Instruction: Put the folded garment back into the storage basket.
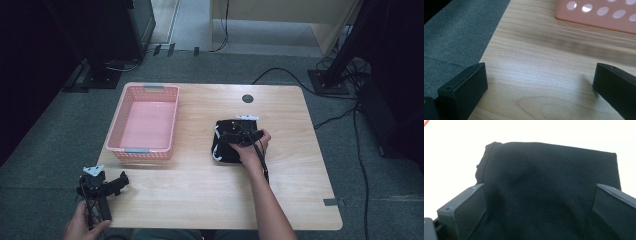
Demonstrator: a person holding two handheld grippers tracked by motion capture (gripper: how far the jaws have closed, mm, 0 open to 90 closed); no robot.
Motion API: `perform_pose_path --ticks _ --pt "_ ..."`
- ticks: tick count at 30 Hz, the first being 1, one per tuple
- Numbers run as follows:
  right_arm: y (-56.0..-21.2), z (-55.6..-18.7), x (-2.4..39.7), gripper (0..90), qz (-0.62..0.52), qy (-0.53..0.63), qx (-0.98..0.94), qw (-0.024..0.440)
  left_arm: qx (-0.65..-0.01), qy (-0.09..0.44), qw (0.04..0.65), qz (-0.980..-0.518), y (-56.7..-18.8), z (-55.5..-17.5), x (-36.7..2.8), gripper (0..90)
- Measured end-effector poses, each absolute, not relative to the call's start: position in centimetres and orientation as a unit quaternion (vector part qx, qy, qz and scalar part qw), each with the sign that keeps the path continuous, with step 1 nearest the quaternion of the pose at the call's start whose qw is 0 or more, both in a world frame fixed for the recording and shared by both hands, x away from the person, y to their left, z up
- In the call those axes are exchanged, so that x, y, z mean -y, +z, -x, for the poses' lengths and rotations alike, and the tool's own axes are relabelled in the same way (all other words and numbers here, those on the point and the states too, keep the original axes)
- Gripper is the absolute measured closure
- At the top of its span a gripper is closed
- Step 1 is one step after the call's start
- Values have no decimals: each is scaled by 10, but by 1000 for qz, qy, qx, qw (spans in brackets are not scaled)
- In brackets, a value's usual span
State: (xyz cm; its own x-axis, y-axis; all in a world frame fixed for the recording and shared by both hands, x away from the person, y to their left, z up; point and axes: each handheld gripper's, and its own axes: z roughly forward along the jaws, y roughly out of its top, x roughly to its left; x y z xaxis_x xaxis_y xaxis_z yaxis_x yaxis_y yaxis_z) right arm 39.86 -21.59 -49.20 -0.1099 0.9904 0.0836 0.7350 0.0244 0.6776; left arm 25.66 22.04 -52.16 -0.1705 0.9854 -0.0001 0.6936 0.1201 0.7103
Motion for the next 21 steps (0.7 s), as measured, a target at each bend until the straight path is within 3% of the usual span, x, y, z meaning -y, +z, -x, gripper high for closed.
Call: perform_pose_path --ticks 8,13,21 --pt "-508 -403 209 0 -635 286 -686 209 -707 294 247 -594 -522 -256 -220 0" --pt "-520 -395 205 0 -613 291 -690 251 -707 295 247 -594 -522 -256 -220 0" --pt "-524 -392 207 0 -605 303 -689 261 -707 295 247 -594 -522 -256 -220 0"
